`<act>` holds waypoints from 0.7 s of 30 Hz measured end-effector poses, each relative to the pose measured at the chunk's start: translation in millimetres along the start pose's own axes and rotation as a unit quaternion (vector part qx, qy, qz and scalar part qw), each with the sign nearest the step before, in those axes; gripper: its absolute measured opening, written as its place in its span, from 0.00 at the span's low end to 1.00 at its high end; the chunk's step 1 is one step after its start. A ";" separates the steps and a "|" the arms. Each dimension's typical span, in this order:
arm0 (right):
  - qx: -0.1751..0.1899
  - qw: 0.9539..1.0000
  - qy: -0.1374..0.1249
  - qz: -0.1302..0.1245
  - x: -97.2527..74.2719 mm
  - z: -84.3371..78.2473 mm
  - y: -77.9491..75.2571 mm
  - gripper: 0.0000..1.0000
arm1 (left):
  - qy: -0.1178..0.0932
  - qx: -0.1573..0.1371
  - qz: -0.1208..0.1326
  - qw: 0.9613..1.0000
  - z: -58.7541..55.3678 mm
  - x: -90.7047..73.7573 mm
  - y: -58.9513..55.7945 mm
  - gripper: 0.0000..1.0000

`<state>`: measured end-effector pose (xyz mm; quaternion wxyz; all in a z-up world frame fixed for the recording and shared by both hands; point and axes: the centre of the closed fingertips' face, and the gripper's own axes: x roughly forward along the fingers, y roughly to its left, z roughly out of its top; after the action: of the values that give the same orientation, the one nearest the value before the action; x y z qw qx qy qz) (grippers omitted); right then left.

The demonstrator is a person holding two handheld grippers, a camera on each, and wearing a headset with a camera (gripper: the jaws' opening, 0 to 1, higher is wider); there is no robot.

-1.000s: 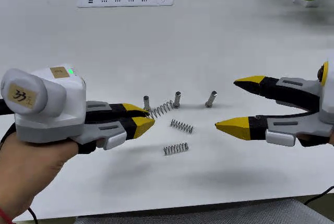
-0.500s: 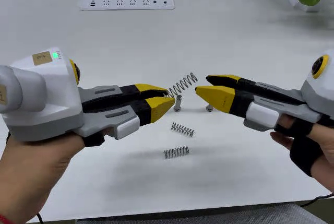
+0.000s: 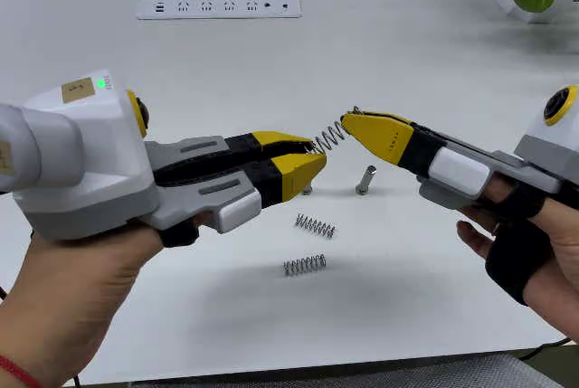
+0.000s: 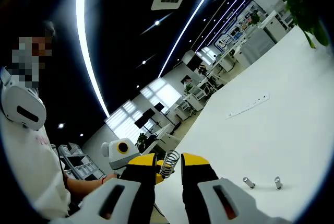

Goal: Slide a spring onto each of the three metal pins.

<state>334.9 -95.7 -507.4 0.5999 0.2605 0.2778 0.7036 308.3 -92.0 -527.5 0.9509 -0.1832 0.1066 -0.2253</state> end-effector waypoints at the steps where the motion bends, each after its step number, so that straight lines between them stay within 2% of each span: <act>1: 0.002 1.000 -0.001 0.002 0.2 0.4 1.2 0.18 | -0.002 -0.001 0.000 1.000 0.5 0.0 -0.2 0.10; 6: -0.001 1.000 -0.001 0.005 0.1 2.0 3.9 0.12 | -0.006 -0.001 -0.004 1.000 1.8 0.3 -2.1 0.10; 9: -0.006 1.000 0.003 0.007 0.4 3.3 7.0 0.12 | -0.006 -0.001 -0.007 1.000 1.5 1.3 -3.3 0.10; 21: -0.065 0.996 0.052 0.013 1.1 -0.1 18.5 0.12 | 0.015 0.009 -0.022 1.000 -5.0 4.5 -8.1 0.10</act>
<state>321.7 -97.0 -494.4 0.5915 0.1876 0.2588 0.7403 307.6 -102.4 -529.5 0.9457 -0.1732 0.1150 -0.2498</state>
